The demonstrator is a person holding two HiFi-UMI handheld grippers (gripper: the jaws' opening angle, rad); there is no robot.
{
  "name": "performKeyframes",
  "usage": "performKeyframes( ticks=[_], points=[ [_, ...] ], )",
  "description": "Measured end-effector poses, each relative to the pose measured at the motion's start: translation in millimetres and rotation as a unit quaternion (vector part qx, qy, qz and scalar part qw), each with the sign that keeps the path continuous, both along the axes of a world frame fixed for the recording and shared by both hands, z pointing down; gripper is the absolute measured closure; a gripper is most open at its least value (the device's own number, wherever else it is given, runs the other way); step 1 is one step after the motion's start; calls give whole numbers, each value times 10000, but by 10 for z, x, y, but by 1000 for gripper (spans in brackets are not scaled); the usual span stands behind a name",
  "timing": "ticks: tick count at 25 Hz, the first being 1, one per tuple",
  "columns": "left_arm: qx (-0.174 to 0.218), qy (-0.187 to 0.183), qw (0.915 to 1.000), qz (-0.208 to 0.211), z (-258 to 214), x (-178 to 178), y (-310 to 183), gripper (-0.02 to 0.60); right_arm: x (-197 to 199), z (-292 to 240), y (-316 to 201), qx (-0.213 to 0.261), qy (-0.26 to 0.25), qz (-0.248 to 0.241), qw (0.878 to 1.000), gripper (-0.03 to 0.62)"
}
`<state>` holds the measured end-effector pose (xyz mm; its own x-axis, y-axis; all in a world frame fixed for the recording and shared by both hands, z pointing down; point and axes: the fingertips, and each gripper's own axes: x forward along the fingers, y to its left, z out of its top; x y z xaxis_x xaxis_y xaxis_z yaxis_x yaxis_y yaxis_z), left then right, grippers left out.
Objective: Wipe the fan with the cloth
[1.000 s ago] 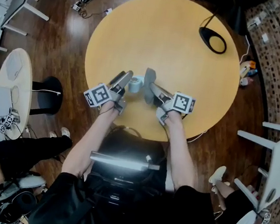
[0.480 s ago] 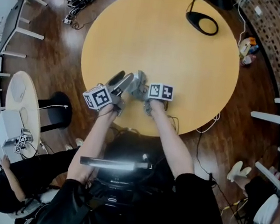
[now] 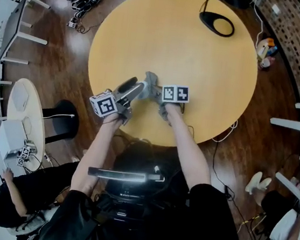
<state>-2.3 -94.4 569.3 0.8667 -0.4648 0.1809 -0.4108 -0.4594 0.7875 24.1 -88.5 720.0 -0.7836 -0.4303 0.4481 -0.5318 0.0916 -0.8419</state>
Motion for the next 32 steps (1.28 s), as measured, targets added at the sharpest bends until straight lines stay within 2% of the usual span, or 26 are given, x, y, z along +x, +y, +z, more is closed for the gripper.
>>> performKeyframes(
  ticks=[1, 3, 6, 8, 9, 11, 14, 17, 19, 20, 22, 24, 26, 29, 32],
  points=[
    [41, -57, 10000, 46, 16, -33, 10, 252, 63, 147, 33, -194, 350, -2, 9992, 566],
    [145, -173, 9997, 77, 60, -208, -17, 252, 172, 181, 89, -252, 559, 119, 9981, 566],
    [211, -554, 9978, 283, 323, -566, -128, 252, 202, -38, 201, -41, 253, 249, 9994, 566],
    [255, -963, 9918, 798, 605, -690, -144, 247, 129, -124, 352, -98, -163, 338, 9992, 566],
    [286, -1033, 9886, 1057, 700, -697, -156, 255, 83, -153, 425, -171, -400, 418, 9982, 566],
    [303, -774, 9869, 1379, 768, -622, -226, 255, 28, -186, 497, -245, -742, 662, 9947, 566],
    [66, 408, 9915, 1231, 643, -424, -428, 256, 30, -238, 424, -71, -1129, 1418, 9834, 566],
    [34, 1356, 9868, 887, 367, -229, -545, 256, -66, -343, 455, -199, -2001, 2434, 9489, 566],
    [101, 1503, 9850, 841, 233, -118, -522, 258, -278, -389, 507, -346, -2521, 2672, 9294, 566],
    [176, 1400, 9863, 859, 200, -71, -502, 261, -384, -433, 502, -267, -2693, 2649, 9255, 566],
    [350, 1130, 9883, 967, 128, 31, -449, 267, -503, -577, 436, 241, -2847, 2560, 9235, 566],
    [469, 944, 9876, 1159, 71, 126, -368, 267, -492, -669, 342, 803, -2789, 2628, 9202, 569],
    [533, 702, 9867, 1366, 84, 168, -309, 274, -472, -527, 276, 916, -2485, 2738, 9246, 569],
    [445, 441, 9855, 1574, 174, 159, -292, 306, -440, -11, 236, 353, -1457, 2801, 9482, 569],
    [299, 457, 9875, 1480, 215, 122, -334, 307, -360, 188, 230, -116, -744, 2767, 9580, 569]
  ],
)
